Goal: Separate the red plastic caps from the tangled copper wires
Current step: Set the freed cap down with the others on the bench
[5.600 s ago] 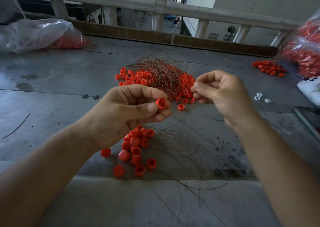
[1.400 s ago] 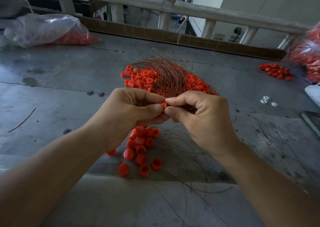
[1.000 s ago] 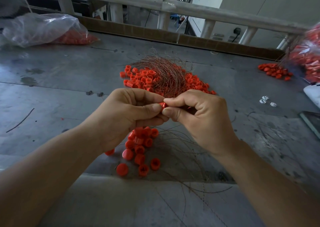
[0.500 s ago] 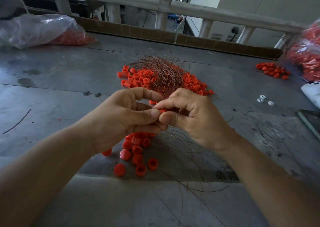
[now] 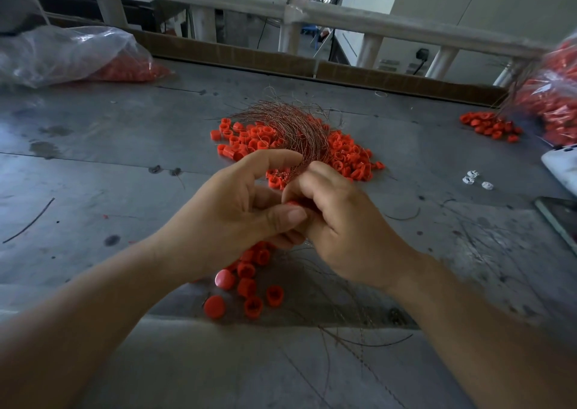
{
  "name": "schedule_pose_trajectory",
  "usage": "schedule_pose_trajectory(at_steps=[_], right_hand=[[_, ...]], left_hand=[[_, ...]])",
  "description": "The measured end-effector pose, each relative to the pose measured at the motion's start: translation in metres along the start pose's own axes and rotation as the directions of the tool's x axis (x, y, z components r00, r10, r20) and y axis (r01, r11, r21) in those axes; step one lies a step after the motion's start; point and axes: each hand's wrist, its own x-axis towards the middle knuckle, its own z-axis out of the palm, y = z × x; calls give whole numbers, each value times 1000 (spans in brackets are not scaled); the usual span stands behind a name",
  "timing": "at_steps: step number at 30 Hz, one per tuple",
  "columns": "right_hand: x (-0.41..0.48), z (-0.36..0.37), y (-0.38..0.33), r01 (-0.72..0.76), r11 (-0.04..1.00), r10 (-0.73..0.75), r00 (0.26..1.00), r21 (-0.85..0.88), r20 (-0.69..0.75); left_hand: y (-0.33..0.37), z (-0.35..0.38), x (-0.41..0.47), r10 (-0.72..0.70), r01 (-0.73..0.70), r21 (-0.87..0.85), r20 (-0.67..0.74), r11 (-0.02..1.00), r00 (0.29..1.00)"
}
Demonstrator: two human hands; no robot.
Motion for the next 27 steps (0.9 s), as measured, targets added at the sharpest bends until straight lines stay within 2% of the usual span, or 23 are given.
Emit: schedule_pose_trajectory(at_steps=[8, 14, 17, 22, 26, 27], right_hand=[[-2, 0, -2, 3, 999, -1, 1000, 48, -27], [0, -1, 0, -26, 983, 41, 996, 184, -81], [0, 0, 0, -20, 981, 41, 994, 195, -101], [1, -3, 2, -75, 963, 91, 995, 260, -48], [0, -6, 2, -147, 909, 150, 988, 391, 23], [0, -7, 1, -140, 914, 145, 989, 380, 15]], left_hand=[[3, 3, -3, 2, -2, -71, -10, 997, 1000], [3, -2, 0, -66, 62, -176, -20, 982, 998], [3, -6, 2, -93, 86, -173, -35, 981, 995], [6, -11, 3, -75, 64, -171, -59, 983, 995], [12, -17, 3, -28, 6, -262, -81, 965, 996], [12, -18, 4, -22, -4, -276, -90, 961, 996]])
